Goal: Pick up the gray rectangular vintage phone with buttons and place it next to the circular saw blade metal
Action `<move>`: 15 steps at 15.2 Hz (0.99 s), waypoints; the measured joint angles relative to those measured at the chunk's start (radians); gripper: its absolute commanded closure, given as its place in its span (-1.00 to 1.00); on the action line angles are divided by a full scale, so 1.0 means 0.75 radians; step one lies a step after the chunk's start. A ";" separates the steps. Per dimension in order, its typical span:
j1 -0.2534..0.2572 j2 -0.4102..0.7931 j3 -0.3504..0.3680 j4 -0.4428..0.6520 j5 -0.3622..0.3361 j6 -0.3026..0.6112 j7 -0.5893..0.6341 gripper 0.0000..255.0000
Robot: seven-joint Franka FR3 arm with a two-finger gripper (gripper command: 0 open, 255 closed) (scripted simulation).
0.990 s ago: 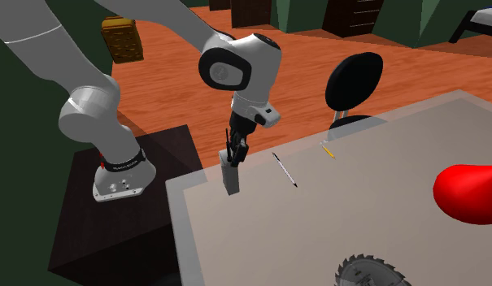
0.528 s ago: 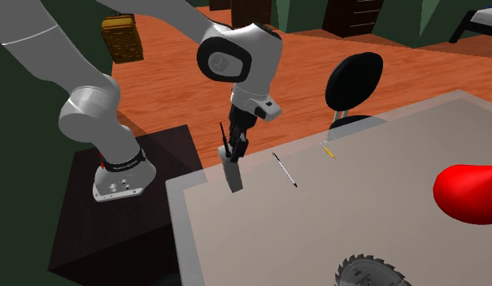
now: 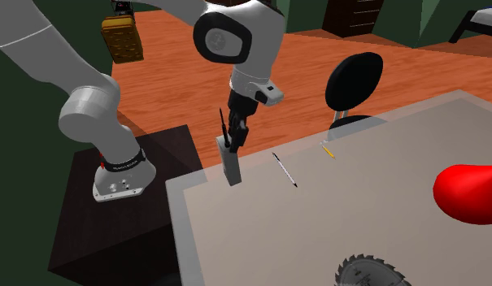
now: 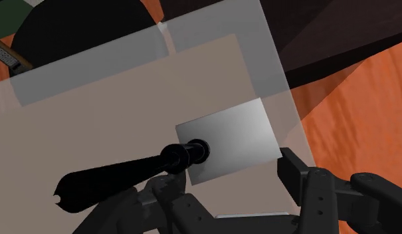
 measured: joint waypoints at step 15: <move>0.006 -0.083 0.027 0.201 0.005 -0.283 -0.018 1.00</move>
